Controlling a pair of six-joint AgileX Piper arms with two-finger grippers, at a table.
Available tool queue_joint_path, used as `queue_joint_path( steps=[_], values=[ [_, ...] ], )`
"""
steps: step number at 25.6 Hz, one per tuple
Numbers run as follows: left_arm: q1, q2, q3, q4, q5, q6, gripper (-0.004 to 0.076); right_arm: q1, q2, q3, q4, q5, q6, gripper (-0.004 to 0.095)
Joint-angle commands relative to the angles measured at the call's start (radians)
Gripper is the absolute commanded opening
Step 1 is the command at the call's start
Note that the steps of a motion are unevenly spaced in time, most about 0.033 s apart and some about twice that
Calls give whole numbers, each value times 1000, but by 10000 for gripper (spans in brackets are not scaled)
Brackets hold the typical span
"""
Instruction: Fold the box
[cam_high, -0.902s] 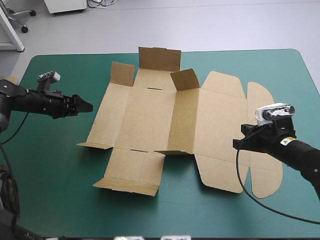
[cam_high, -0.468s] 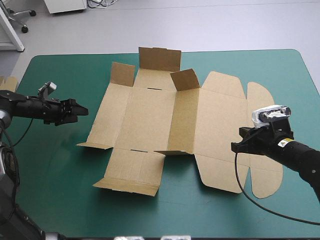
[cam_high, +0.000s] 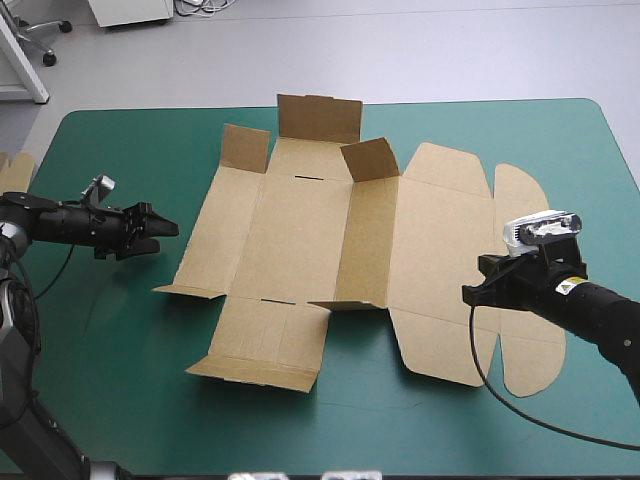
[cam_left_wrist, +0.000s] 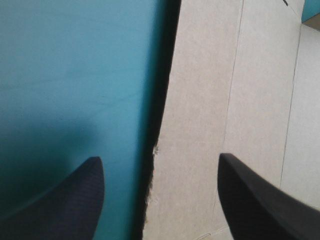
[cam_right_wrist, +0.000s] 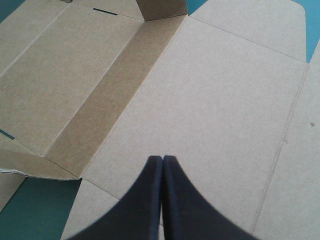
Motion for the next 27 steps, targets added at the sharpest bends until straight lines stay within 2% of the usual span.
queue_joint_path(
  steps=[1,27],
  values=[
    [-1,-38,-22,-63,100,-2,467,1,-12,-38,14,-49,-1,-14],
    [-137,8,-22,-18,100,-36,465,1,-12,-38,14,-70,1,-14]
  ],
)
